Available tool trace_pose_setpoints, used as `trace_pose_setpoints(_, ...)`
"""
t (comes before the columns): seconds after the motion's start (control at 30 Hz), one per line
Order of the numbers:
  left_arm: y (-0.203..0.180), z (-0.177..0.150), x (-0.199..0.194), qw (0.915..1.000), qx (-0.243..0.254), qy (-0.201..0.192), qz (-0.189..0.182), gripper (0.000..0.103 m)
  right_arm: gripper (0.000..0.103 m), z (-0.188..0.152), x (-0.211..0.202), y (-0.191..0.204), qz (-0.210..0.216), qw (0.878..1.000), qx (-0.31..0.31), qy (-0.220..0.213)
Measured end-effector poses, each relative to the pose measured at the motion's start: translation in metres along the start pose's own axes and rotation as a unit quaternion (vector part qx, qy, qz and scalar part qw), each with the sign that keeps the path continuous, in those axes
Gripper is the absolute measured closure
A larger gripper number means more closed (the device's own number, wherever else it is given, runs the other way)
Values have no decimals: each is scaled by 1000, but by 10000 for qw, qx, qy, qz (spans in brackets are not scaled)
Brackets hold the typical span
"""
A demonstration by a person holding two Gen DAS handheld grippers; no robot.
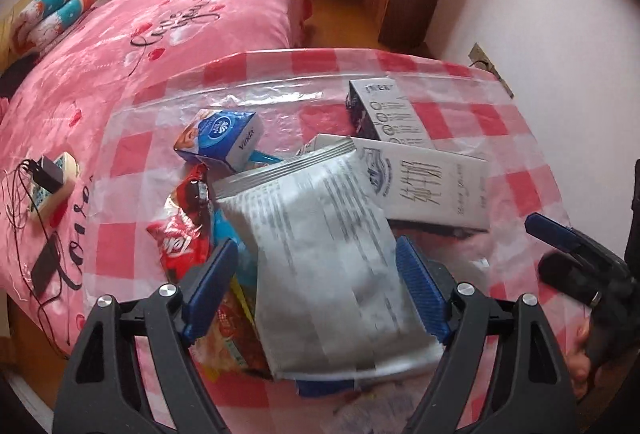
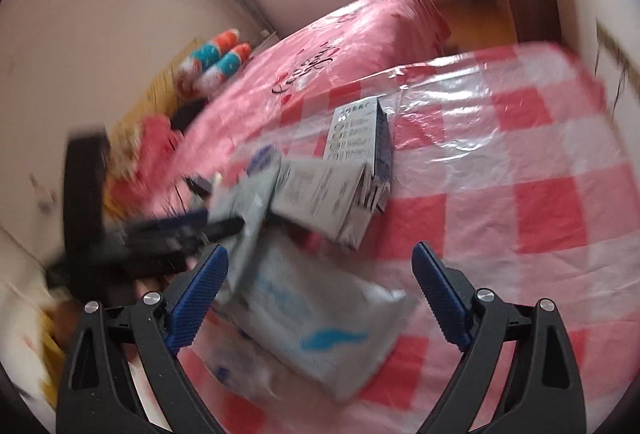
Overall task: Collect trash
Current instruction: 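Grasp the white snack bag with the left tool while the right tool grasps a white milk carton, then carry both items to the orange bin and open both tools to drop them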
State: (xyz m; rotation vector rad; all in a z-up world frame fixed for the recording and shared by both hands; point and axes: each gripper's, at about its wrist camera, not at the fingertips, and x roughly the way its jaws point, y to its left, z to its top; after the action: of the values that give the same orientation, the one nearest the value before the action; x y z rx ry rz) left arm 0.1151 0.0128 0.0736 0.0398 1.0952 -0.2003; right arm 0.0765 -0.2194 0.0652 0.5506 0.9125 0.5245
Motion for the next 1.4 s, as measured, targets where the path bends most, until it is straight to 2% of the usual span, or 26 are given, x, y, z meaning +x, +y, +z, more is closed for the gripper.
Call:
trace_pose_setpoints(0.1, -1, 3, 10, 10000, -8, 96, -17, 21, 16, 12, 18, -15, 300, 9980, 544, 138)
trace_pose_setpoints(0.23, 3, 4, 16, 9999, -143, 22, -8, 21, 34, 15, 43, -33, 651, 9903, 1178, 358)
trace_pose_setpoints(0.33, 4, 1, 18, 9998, -180, -49, -35, 21, 36, 15, 50, -34, 885, 9868, 1317, 317)
trace_pose_setpoints(0.47, 6, -4, 15, 9993, -316, -150, -107, 30, 36, 12, 58, -32, 1063, 9810, 1587, 328)
trace_pose_setpoints(0.5, 7, -6, 14, 9991, -364, -173, -124, 33, 39, 10, 58, -30, 1067, 9814, 1570, 303)
trace_pose_setpoints(0.53, 7, -7, 13, 9990, -387, -200, -126, 33, 54, 10, 60, -30, 1010, 9825, 1539, 282)
trace_pose_setpoints(0.57, 8, -9, 12, 9988, -406, -228, -119, 34, 60, 8, 59, -29, 994, 9831, 1519, 253)
trace_pose_setpoints(0.63, 10, -14, 9, 9983, -478, -285, -169, 36, 63, 2, 53, -27, 1074, 9824, 1521, 155)
trace_pose_setpoints(0.77, 14, -25, 1, 9967, -632, -361, -347, 38, 66, -9, 41, -19, 950, 9867, 1318, -91)
trace_pose_setpoints(1.13, 25, -68, -56, 9854, -855, -1015, -1066, 39, 69, -48, -20, 32, 689, 9926, 584, -806)
trace_pose_setpoints(1.3, 40, -94, -87, 9794, -984, -1286, -1211, 39, 69, -59, -38, 62, 647, 9935, 213, -909)
trace_pose_setpoints(1.4, 55, -114, -108, 9761, -1097, -1467, -1173, 39, 69, -71, -40, 80, 772, 9937, 37, -811)
